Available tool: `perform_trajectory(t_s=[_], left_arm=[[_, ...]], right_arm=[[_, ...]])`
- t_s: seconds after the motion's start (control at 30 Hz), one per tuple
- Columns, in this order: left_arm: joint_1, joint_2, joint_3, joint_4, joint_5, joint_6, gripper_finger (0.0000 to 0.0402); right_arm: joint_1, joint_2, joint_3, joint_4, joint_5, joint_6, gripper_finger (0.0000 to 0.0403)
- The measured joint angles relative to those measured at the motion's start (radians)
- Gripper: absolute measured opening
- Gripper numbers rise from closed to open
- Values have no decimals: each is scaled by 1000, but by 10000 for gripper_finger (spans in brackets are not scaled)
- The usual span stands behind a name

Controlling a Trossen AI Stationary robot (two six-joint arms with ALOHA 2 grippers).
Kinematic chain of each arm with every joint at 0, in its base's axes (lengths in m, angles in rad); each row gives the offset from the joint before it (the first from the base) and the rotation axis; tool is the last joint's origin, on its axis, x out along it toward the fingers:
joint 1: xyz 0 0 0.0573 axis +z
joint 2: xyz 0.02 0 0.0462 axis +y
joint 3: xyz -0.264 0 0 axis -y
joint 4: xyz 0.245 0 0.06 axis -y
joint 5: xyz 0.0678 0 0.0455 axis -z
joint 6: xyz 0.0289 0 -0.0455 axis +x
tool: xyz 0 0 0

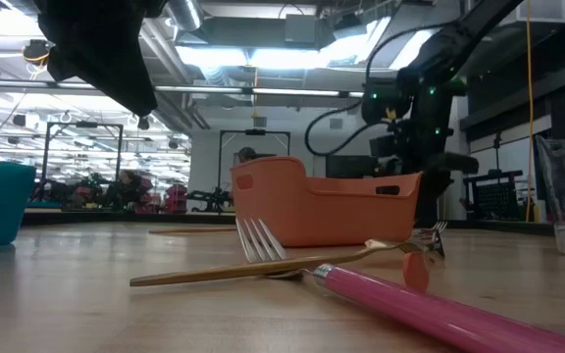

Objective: Sort silverware by color (type)
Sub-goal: Put the orange fork into the blue bin

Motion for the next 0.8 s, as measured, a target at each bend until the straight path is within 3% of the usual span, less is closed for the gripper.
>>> perform_trajectory(t_s=[0.33, 0.8], left_arm=[[0, 0, 0, 1, 0, 0, 64], [0, 0, 0, 4, -3, 0, 64]], right_arm=[[-80, 65, 0, 2, -41, 0, 101], [-79, 99, 4, 5, -38, 0, 87]])
